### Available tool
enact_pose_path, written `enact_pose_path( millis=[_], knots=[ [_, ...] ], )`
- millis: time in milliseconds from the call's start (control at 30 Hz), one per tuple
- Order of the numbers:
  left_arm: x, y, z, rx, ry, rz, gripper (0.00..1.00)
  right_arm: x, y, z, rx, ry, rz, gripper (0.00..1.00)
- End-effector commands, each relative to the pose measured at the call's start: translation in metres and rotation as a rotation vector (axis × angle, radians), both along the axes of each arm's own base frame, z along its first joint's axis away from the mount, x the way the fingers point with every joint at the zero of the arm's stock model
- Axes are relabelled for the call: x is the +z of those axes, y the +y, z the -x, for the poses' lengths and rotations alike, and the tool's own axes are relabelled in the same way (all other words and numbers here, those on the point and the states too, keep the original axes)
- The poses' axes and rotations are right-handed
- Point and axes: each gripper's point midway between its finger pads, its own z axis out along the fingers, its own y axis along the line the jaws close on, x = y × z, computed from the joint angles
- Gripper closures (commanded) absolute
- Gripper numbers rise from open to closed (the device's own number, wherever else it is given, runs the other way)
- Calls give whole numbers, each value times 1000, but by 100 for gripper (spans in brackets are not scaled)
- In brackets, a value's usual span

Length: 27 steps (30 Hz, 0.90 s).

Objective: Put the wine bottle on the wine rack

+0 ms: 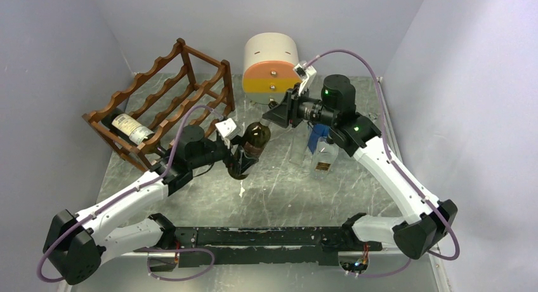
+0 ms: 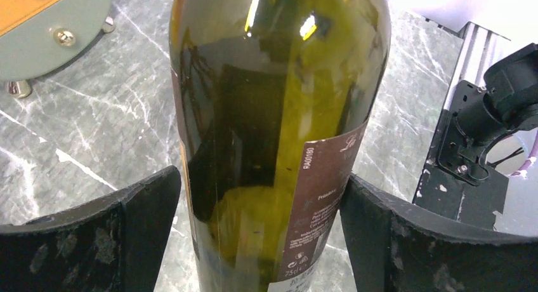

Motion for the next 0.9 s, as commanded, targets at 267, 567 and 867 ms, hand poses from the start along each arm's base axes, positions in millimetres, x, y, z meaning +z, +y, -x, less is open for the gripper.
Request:
enact_pose_path(
  millis=[267,567,867],
  knots=[
    [20,-27,31,-250,2,108,5,43,-2,36,92,-109,-162,100],
    [34,-27,34,-277,-86,134,55,44,-7,48,113,-113,-167,97],
    [64,-20,-2,-177,-248,-25,93,46,-26,40,-18,-106,-96,26]
  ],
)
